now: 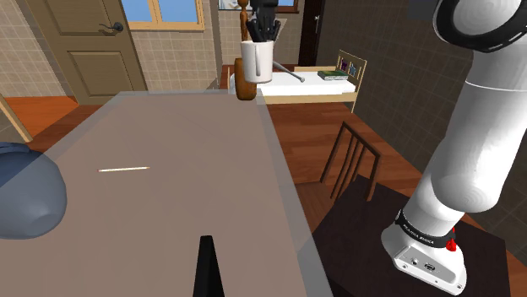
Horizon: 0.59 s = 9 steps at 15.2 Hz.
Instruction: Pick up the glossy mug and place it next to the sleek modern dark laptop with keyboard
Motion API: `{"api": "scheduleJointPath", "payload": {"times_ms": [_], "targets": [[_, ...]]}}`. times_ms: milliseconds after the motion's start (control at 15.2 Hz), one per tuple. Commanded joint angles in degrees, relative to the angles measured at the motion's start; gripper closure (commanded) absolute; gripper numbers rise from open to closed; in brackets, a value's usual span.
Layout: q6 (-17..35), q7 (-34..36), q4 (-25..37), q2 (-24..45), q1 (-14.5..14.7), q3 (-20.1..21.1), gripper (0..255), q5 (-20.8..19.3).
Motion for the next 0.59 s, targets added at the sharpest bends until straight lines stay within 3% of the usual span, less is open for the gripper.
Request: {"api": "scheduleJointPath", "payload": {"times_ms": [0, 528], "targets": [[-0.6, 1.2, -0.4, -1.0, 0.6, 0.5, 255, 0.2], [2.8, 10.3, -12.7, -10.9, 5.2, 4.8, 255, 2.2]]}}
